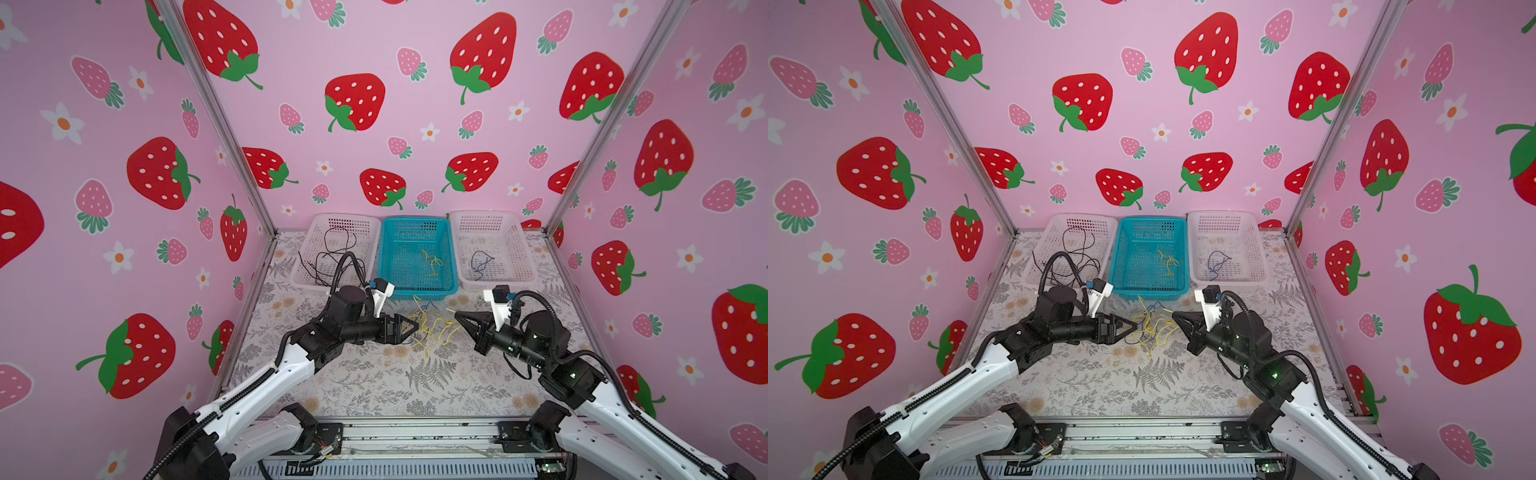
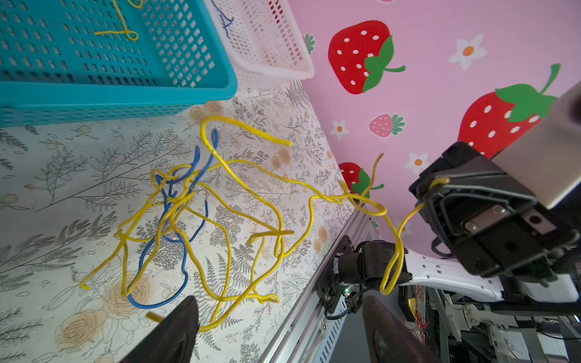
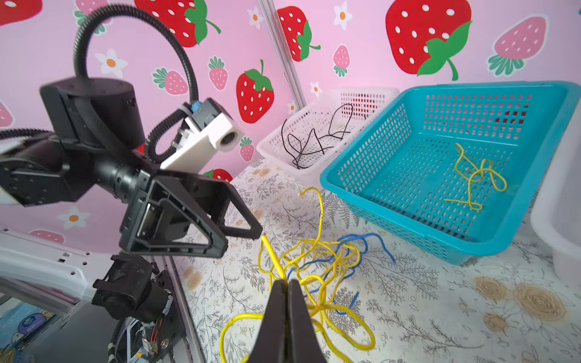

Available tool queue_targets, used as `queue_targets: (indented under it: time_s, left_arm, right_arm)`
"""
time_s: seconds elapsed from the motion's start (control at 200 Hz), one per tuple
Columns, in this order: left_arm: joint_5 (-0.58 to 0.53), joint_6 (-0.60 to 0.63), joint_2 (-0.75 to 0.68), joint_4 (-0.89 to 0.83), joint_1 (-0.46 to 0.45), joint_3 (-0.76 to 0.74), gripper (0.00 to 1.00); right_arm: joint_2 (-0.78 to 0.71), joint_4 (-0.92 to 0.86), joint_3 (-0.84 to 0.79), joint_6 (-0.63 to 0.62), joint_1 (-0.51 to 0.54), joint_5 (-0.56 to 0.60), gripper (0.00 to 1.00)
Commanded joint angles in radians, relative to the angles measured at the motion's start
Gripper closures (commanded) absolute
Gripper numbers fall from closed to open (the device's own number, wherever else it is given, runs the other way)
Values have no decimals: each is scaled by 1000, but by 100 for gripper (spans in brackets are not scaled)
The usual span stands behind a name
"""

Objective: Untangle the cables
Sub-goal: 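Grasp the yellow-blue tangle with the left gripper beside the right gripper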

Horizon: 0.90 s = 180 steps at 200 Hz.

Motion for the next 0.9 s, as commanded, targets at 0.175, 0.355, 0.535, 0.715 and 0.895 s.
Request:
queue_targets:
  time_s: [0.175,0.355,0.535,0.715,0.895]
  left_arm:
    - [9,-80,-40,118,-24,-92,17]
    - [-38,-13,-18,56,-63,-64,19]
    - [-118,115,4,-110,-137,17,20]
    - [-151,164,1,-184,-148,41,20]
    - [-253,221,-32,-290,-155,83,20]
  right_arm:
    - [-32,65,39,7,5,-22,100]
    - [-30,72,44,16,4,-27,100]
    - [-22,49,64,17,4,-27,100]
    - [-25,47,68,16,4,-34,100]
    - [-16,46,71,13,4,-62,100]
